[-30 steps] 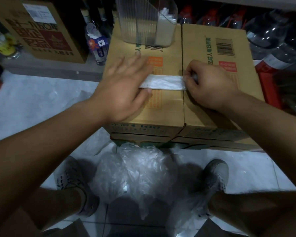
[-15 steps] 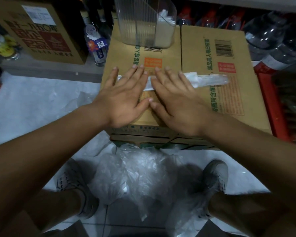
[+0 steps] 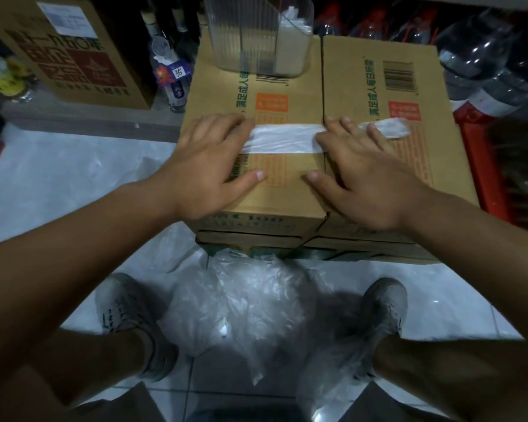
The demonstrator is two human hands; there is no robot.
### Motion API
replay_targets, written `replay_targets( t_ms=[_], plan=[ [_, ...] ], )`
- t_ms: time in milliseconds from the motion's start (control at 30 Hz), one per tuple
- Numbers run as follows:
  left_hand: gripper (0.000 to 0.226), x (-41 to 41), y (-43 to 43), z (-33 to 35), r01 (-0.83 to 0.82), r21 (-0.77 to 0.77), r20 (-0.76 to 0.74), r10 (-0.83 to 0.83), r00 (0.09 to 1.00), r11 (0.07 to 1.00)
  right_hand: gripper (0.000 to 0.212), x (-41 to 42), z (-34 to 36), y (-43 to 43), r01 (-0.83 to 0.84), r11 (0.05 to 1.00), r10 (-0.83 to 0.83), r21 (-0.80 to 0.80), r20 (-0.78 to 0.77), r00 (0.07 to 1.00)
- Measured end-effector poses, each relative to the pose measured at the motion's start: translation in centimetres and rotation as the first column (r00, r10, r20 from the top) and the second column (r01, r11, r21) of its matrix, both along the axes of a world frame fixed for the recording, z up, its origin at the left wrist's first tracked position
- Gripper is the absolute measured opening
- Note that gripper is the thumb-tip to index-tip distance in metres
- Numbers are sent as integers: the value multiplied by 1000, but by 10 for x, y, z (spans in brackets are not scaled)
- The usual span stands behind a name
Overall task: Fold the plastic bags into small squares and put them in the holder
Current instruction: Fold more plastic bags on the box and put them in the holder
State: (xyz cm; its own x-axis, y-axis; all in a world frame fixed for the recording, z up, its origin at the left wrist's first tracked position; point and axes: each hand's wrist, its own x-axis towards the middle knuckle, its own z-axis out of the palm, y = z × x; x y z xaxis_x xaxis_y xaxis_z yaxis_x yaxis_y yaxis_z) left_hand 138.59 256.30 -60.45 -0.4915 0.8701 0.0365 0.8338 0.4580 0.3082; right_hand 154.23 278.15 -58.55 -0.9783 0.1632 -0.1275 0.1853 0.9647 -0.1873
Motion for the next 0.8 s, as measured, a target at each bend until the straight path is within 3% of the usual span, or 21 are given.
replay_targets(
  t_ms=[133,233,367,633,800],
  plan=[
    [83,1,-16,8,48,54,94,-53,994,997,60,0,5,-8,-25,993,47,118,-187,981],
    [80,0,-25,11,121,70,100,-128,987,990,54,-4,8,-23,-107,994,110,27,-281,953],
    [80,0,-33,12,148,65,111,-154,982,987,51,-11,3,-39,-172,975,135,-142,-237,962],
    [58,1,-38,21,101,137,250,-133,959,985,43,-16,1,-44,-166,975,128,-149,-233,964],
    [27,-1,-41,26,54,199,371,-126,920,979,37,-17,2,-47,-172,970,126,-171,-249,960]
  ],
)
